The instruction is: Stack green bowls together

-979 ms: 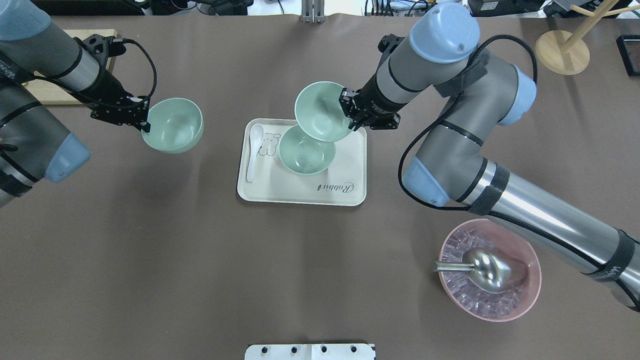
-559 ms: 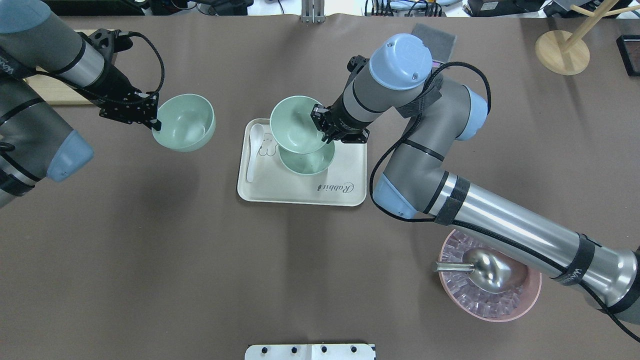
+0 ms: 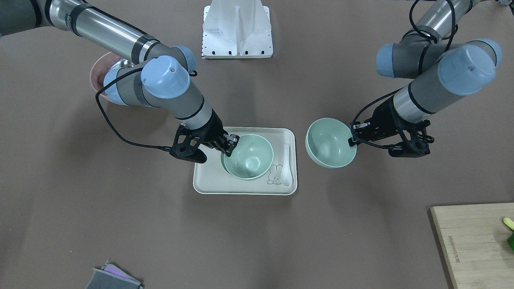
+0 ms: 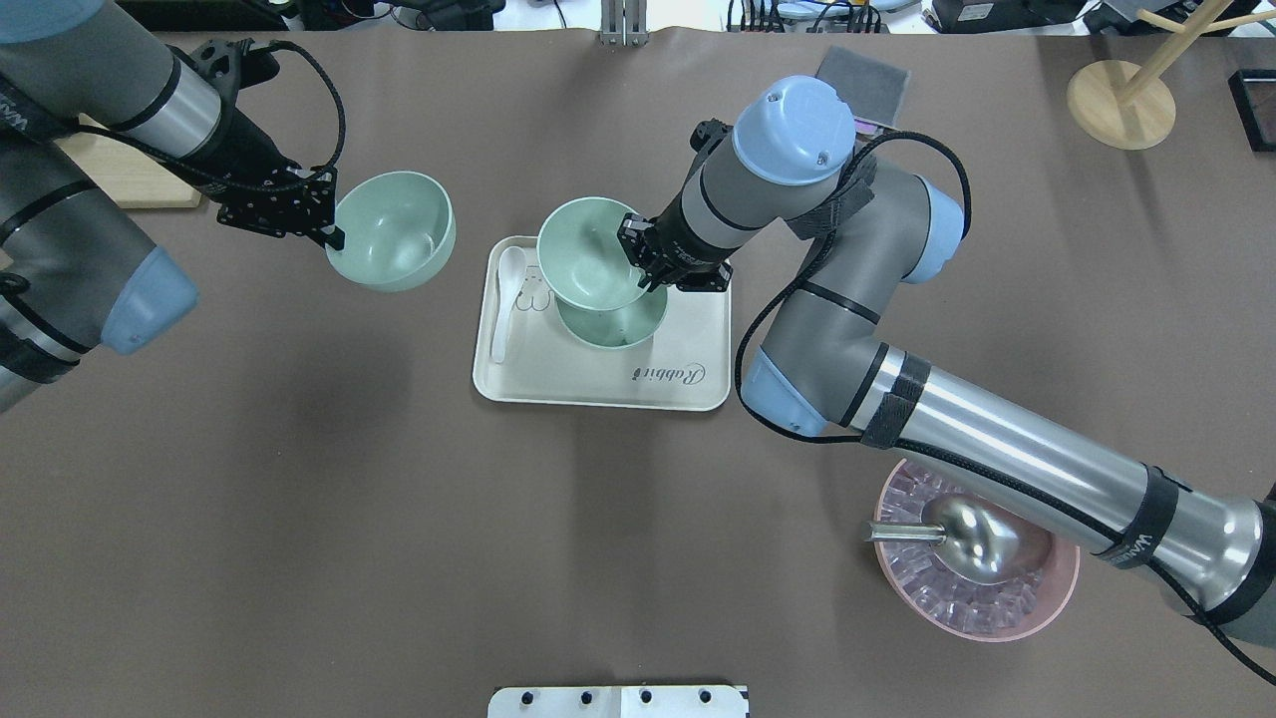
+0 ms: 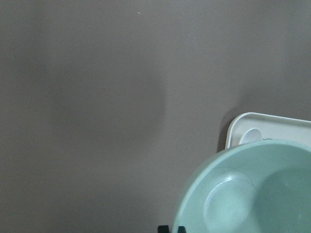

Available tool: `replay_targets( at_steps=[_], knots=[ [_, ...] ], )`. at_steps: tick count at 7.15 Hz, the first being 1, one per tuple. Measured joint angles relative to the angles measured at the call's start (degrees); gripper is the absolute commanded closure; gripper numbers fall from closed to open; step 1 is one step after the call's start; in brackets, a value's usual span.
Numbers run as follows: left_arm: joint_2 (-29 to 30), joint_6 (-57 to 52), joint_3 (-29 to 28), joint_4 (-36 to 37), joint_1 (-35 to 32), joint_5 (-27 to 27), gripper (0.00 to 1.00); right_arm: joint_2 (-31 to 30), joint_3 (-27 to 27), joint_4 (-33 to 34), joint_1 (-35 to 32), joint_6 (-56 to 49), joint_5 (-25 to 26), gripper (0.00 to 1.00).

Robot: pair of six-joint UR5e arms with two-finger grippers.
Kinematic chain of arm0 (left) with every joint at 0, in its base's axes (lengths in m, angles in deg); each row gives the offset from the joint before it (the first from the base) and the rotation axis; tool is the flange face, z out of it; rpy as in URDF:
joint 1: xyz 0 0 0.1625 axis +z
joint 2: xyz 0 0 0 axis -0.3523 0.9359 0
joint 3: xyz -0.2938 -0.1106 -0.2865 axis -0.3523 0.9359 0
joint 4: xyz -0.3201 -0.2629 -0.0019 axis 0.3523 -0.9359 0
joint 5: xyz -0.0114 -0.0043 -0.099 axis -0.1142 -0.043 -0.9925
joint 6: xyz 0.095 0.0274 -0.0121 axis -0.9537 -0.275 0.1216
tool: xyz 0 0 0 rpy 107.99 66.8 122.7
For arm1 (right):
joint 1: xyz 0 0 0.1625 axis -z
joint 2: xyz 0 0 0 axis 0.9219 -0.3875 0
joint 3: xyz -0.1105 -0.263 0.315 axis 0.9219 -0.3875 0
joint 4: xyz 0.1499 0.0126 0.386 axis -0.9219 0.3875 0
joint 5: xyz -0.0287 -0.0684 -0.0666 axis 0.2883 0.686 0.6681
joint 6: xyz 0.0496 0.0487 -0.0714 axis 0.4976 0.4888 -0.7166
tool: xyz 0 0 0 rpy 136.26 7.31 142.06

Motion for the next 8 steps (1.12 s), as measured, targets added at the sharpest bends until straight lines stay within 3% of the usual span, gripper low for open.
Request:
replay_targets(
  at_steps=[1, 5, 8],
  knots=[
    [0.4, 0.9, 0.2, 0.0, 0.0, -0.5, 1.0, -0.1, 0.1, 0.9, 0.0, 0.0, -1.7, 0.01],
    [2.8, 3.6, 0.0, 0.0, 0.5, -0.7, 1.0, 0.5, 1.9, 6.3, -3.9, -0.7, -5.4, 0.0],
    [12.6, 9.8, -6.4, -0.4, 6.4, 4.1, 1.0, -7.4, 6.4, 6.7, -14.8, -8.9, -15.5, 0.0]
  ],
)
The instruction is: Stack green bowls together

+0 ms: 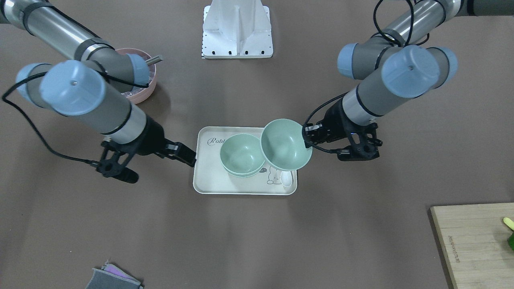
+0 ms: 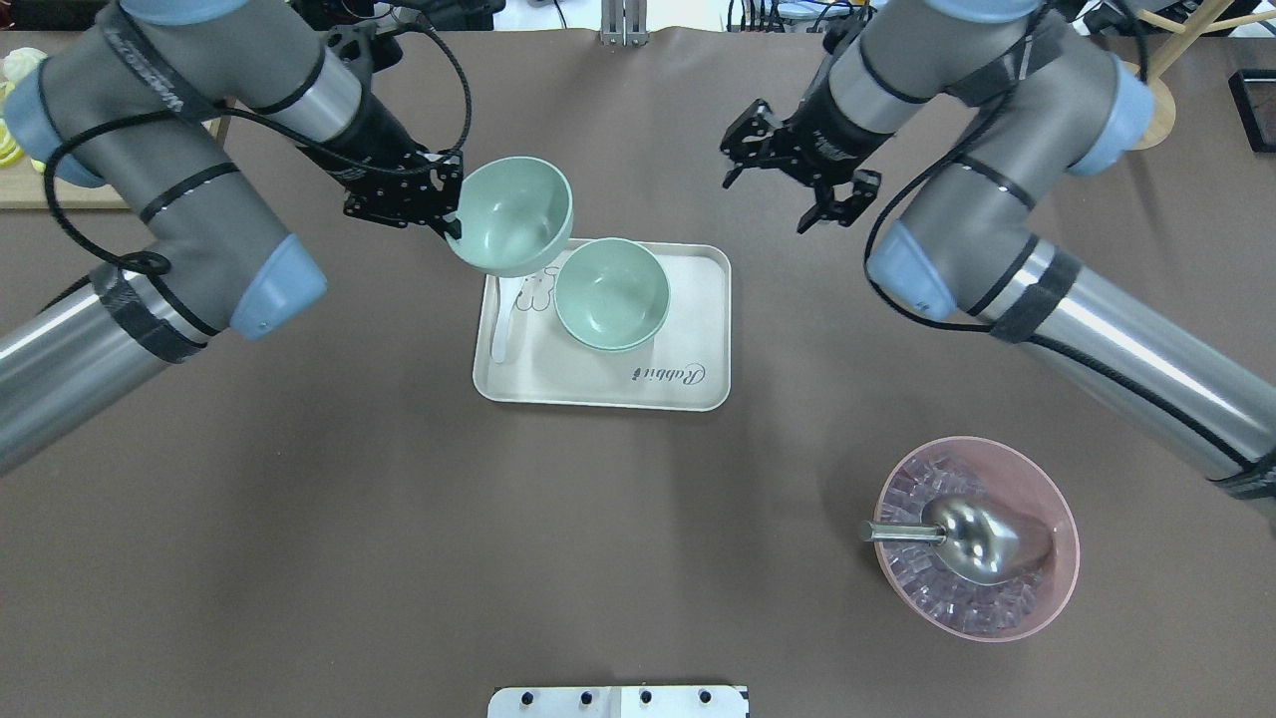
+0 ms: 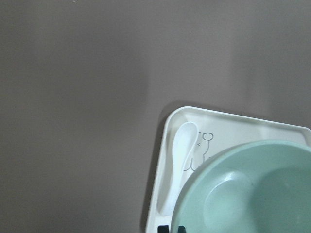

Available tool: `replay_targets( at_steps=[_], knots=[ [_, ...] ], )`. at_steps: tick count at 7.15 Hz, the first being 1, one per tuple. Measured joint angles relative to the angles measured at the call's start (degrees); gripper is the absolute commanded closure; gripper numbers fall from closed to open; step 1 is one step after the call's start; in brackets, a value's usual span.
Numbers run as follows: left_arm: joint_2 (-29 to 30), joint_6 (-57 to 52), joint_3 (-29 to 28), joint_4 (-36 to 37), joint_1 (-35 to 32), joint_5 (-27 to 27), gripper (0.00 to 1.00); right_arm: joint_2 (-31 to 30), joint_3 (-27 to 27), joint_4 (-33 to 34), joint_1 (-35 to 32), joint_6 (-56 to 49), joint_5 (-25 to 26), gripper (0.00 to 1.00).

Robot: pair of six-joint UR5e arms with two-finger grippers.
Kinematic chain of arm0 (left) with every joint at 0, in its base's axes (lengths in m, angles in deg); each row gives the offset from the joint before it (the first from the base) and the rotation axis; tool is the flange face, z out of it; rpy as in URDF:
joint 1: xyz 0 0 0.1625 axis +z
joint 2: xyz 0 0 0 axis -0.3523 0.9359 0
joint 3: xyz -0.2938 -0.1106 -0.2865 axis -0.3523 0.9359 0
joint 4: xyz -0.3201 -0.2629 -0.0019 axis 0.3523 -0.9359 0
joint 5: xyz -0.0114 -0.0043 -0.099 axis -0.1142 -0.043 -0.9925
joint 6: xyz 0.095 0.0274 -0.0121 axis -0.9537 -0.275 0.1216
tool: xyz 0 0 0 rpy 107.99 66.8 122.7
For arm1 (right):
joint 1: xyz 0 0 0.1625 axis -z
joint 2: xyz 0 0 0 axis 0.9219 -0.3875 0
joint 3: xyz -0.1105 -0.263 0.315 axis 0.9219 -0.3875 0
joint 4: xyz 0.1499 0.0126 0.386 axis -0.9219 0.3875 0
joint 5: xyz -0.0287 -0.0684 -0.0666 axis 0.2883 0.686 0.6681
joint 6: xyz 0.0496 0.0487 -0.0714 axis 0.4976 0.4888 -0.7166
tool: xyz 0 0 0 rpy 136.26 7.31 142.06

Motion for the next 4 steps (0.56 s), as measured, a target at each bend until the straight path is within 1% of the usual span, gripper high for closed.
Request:
replay_targets(
  at_steps=[2, 3, 4],
  knots=[
    [4.8, 3.2, -3.4, -0.6, 5.2, 6.8, 1.0, -8.0, 3.2, 0.0, -8.2, -11.3, -3.7, 0.0],
    [6.7, 4.3, -5.2, -1.0, 6.9, 9.0, 1.0, -11.4, 4.2, 0.1, -11.0, -17.0, -4.4, 0.0],
    [7.5, 4.8, -6.0, -1.1, 7.9, 10.0, 1.0, -13.9, 4.4, 0.1, -12.7, -21.7, -4.6, 0.0]
  ],
)
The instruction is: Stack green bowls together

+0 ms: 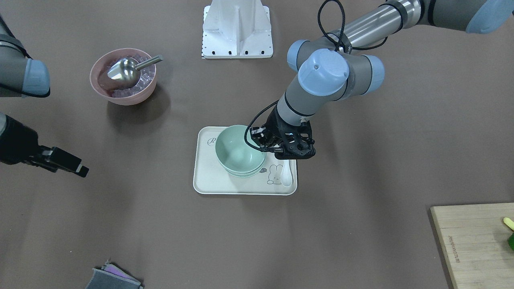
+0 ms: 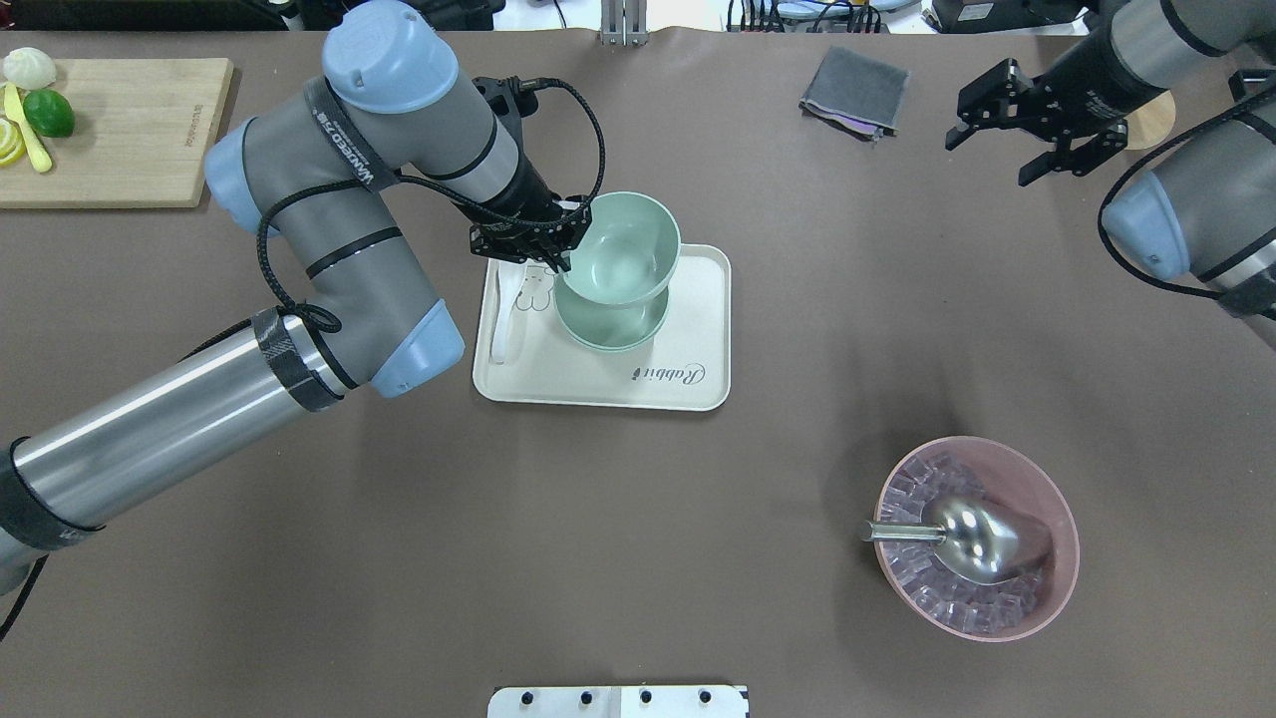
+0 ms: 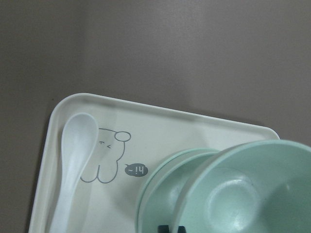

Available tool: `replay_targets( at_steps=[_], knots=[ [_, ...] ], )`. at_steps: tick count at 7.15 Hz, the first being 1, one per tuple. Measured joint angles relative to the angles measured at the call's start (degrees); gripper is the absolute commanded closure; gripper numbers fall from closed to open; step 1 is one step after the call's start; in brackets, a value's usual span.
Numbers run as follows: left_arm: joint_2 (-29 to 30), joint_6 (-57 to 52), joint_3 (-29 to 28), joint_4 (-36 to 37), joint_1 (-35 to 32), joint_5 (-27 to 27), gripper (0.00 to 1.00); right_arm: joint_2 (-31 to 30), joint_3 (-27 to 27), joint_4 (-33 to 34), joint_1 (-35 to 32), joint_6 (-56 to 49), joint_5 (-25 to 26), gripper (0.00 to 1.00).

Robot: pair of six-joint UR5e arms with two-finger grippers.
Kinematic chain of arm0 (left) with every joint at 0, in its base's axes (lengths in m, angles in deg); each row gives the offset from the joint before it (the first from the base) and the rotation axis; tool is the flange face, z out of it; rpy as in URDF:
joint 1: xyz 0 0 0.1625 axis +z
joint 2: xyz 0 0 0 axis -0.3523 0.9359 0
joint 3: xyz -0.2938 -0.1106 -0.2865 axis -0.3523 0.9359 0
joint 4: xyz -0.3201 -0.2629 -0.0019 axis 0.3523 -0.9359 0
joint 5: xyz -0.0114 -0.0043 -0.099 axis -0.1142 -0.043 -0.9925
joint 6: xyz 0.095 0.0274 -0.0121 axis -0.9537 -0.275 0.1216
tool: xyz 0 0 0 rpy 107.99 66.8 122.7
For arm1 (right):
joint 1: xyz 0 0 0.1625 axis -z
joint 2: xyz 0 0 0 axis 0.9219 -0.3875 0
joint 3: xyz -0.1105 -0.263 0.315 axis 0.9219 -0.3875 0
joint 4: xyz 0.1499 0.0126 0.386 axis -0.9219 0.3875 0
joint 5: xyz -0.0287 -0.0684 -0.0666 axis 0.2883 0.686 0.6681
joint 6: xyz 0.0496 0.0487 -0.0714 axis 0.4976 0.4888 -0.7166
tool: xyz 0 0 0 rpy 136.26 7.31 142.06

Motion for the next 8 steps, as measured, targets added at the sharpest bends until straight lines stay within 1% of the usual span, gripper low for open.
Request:
replay_targets(
  at_steps=[1, 3, 6, 8],
  knots=[
    [0.2, 0.2, -0.1, 0.0, 0.6, 0.3, 1.0, -1.1, -0.1, 0.0, -0.7, -2.4, 0.1, 0.0],
    [-0.1, -0.1, 0.5, 0.0, 0.7, 0.3, 1.0, -1.6, -0.3, 0.3, -0.9, -3.7, 0.5, 0.0],
    [-3.8, -0.3, 4.3, 0.1, 0.5, 0.1, 1.0, -1.9, -0.4, 0.4, -1.7, -4.6, 0.7, 0.0],
    [-4.3, -0.1, 4.9, -0.3, 0.6, 0.3, 1.0, -2.3, -0.2, 0.4, -2.5, -5.0, 0.6, 0.0]
  ],
)
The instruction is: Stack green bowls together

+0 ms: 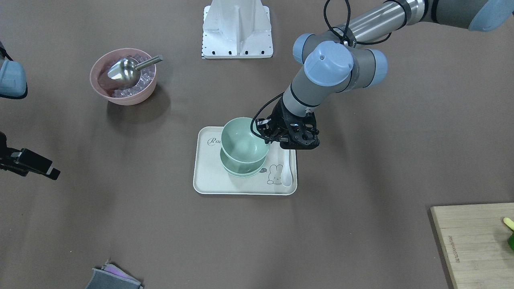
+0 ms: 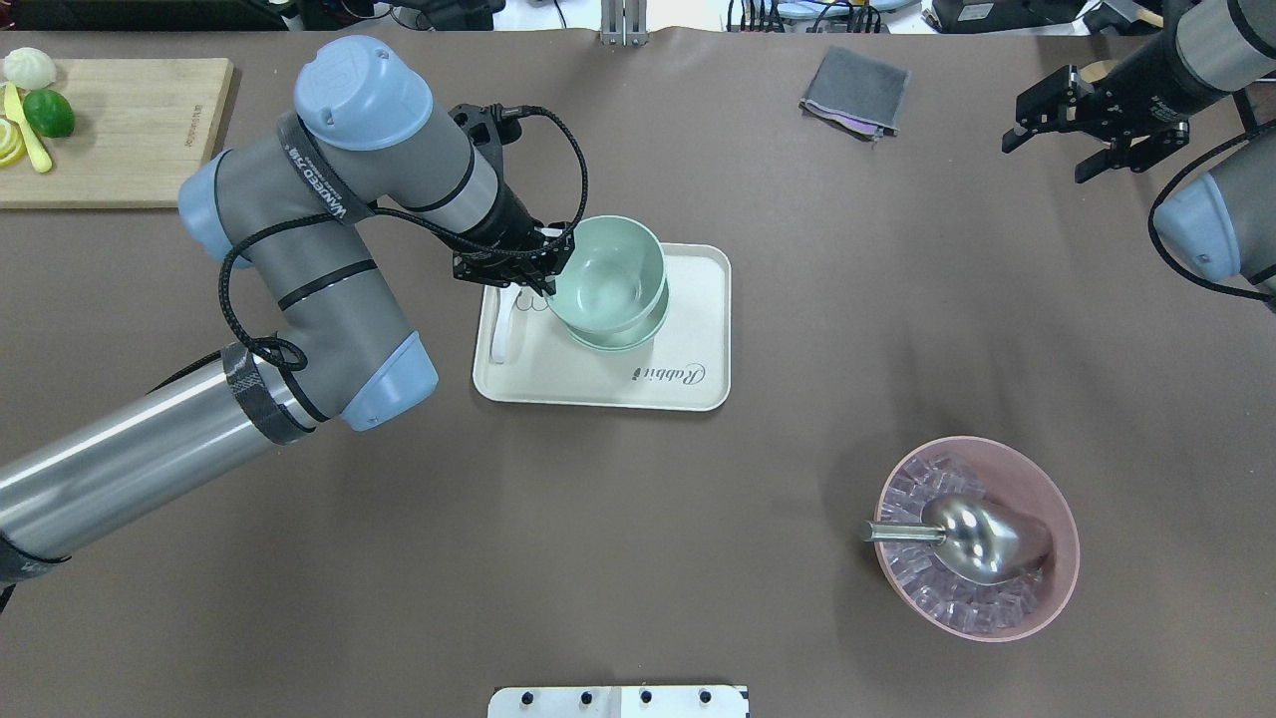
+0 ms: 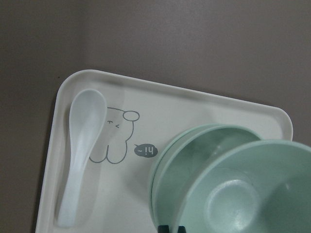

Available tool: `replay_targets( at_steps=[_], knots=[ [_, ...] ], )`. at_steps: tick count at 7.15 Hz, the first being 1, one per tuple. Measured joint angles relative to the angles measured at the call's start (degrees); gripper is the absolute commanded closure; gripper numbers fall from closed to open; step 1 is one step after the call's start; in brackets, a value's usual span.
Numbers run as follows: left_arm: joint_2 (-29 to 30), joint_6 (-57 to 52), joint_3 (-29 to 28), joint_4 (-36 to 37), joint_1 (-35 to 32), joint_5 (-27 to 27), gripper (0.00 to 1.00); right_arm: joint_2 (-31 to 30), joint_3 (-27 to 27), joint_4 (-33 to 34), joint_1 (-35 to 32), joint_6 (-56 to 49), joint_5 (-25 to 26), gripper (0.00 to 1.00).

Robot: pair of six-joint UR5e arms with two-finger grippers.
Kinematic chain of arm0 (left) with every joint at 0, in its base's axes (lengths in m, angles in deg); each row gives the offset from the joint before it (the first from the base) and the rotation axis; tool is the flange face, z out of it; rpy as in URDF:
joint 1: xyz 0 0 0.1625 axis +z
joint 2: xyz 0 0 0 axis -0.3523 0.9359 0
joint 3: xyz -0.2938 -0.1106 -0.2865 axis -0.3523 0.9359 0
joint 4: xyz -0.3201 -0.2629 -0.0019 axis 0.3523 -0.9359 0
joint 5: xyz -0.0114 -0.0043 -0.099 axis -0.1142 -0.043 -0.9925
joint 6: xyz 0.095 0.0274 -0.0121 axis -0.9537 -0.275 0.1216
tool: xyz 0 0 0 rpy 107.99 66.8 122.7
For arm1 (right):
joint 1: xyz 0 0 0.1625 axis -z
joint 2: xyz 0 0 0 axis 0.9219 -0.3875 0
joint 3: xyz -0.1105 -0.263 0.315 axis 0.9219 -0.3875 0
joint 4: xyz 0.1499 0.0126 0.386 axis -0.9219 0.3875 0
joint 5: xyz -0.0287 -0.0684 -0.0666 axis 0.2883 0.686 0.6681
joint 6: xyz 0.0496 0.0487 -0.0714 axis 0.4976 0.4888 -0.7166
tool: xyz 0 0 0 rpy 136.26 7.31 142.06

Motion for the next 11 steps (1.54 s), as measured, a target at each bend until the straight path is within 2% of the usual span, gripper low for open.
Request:
replay_targets(
  at_steps=[4, 5, 9, 11],
  knots=[
    [0.2, 0.3, 0.0, -0.6, 0.1, 0.1, 1.0, -0.7, 0.3, 0.0, -0.3, -0.1, -0.1, 0.0],
    [0.3, 0.4, -0.1, -1.0, 0.1, 0.1, 0.01, -0.7, 0.4, -0.1, -0.2, -0.1, 0.0, 0.0],
    [0.2, 1.8, -5.4, -12.8, 0.3, 2.8, 0.01, -1.0, 0.6, -0.1, -0.3, -0.1, -0.1, 0.0],
    [-0.2, 2.3, -5.2, -14.1, -0.7, 2.8, 0.01, -0.9, 0.6, -0.1, -0.7, -0.1, -0.1, 0.0]
  ],
)
